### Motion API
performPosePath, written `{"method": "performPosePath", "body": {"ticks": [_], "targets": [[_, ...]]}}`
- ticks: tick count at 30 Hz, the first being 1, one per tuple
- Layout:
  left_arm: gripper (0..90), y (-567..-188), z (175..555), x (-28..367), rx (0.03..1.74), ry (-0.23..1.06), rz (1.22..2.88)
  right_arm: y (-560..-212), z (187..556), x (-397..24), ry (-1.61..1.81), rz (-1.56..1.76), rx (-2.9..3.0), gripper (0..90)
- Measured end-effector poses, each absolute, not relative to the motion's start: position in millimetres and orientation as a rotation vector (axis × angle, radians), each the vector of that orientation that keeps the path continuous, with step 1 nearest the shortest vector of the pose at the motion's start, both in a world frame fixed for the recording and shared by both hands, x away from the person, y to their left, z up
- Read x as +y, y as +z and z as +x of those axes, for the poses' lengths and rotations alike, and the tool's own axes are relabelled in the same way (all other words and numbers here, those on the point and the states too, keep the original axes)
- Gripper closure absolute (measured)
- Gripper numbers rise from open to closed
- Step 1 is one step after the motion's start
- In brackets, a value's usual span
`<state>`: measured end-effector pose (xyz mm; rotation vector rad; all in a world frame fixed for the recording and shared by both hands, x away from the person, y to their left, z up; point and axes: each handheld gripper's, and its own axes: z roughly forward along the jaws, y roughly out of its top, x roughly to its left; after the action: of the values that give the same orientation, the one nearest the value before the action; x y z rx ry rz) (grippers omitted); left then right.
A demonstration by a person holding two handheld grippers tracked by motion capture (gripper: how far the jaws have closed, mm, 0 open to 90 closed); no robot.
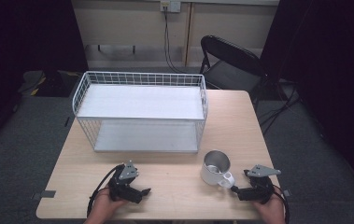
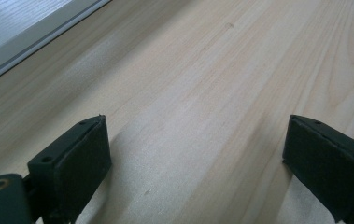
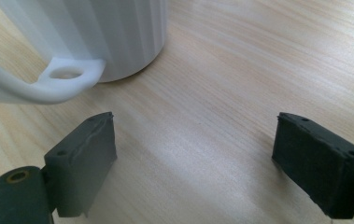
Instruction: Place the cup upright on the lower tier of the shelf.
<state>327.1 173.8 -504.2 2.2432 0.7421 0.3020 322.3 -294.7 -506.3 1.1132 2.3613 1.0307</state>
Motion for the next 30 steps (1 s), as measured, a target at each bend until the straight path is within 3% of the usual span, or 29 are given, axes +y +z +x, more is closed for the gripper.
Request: {"method": "performPosePath", "body": {"ticks": [8, 21, 30], "targets": [[6.7, -504.1, 327.4, 173.6, 0.742, 0.3, 2.246, -505.5, 320.8, -292.1, 1.011, 1.15, 2.342, 13.0], [6.1, -504.3, 327.4, 173.2, 0.745, 0.299, 2.241, -488.3, 325.7, -291.0, 1.03, 1.2, 2.342, 23.2], [6.1, -504.3, 327.4, 173.2, 0.745, 0.299, 2.241, -483.3, 313.1, -290.0, 1.027, 1.157, 2.374, 25.3]]}}
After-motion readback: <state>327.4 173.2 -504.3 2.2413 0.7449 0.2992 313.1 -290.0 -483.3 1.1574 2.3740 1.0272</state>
